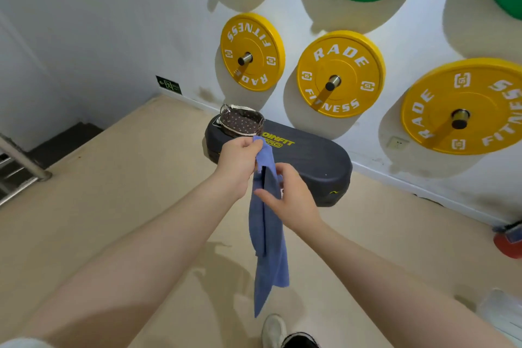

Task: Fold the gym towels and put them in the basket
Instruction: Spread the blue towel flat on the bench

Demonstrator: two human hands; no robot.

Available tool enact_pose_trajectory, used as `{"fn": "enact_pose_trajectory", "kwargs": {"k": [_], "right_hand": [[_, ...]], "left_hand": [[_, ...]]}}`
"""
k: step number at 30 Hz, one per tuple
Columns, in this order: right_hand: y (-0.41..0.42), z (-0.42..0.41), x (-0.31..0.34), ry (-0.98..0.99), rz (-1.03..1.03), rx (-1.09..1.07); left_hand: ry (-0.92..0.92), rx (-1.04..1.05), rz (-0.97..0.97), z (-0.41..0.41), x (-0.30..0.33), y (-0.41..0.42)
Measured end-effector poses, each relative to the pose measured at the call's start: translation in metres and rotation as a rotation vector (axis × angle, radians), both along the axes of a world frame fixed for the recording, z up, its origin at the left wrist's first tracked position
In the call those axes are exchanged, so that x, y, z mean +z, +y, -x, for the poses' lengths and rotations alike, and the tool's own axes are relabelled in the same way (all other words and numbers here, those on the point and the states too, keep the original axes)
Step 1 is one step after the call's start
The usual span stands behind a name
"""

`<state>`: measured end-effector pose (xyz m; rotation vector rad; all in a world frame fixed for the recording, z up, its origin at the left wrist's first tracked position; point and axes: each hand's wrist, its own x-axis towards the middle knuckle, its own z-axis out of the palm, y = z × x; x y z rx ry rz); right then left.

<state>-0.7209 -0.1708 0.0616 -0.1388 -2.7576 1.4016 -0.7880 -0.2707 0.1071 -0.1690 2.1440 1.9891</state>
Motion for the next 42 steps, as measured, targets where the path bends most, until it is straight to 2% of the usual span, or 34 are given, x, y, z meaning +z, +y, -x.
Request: {"fn": "enact_pose_trajectory", "kwargs": {"k": [4, 6, 7, 9, 11, 12, 14, 17, 21, 25, 31, 35, 38, 42], "right_hand": [[0.019, 0.073, -0.02, -0.115, -0.031, -0.191], [0.03, 0.101, -0.025, -0.127, 0.025, -0.225], [0.035, 0.114, -0.026, -0.126, 0.059, -0.239], [0.04, 0.142, -0.024, -0.101, 0.104, -0.244], [0.043, 0.171, -0.021, -0.071, 0.099, -0.236], [0.045, 0.186, -0.02, -0.049, 0.086, -0.237], [0.051, 0.217, -0.021, 0.002, 0.052, -0.253], [0.064, 0.262, -0.031, 0.031, 0.049, -0.34], [0.077, 0.312, -0.037, -0.028, 0.058, -0.425], [0.095, 0.35, -0.043, -0.075, 0.059, -0.477], [0.147, 0.39, -0.066, -0.127, -0.063, -0.445], [0.202, 0.42, -0.096, -0.187, -0.002, -0.461], [0.244, 0.44, -0.123, -0.263, -0.052, -0.37], [0.294, 0.456, -0.162, -0.472, -0.149, -0.193]], "left_hand": [[0.038, 0.049, -0.041, 0.064, 0.007, 0.011], [-0.018, 0.104, -0.011, 0.09, 0.002, 0.014], [-0.037, 0.12, 0.062, 0.104, -0.003, 0.015], [0.018, 0.111, 0.382, 0.135, -0.014, 0.014], [0.214, 0.02, 0.7, 0.164, -0.024, 0.016], [0.323, -0.093, 0.745, 0.178, -0.028, 0.021], [0.445, -0.378, 0.66, 0.209, -0.039, 0.035], [0.505, -0.745, 0.581, 0.254, -0.053, 0.054], [0.587, -0.87, 0.627, 0.326, -0.069, 0.069], [0.605, -0.964, 0.586, 0.385, -0.08, 0.092], [0.504, -0.906, 0.496, 0.442, -0.087, 0.15], [0.431, -0.917, 0.479, 0.466, -0.099, 0.191], [0.313, -0.764, 0.484, 0.49, -0.116, 0.222], [0.211, -0.5, 0.451, 0.526, -0.139, 0.247]]}}
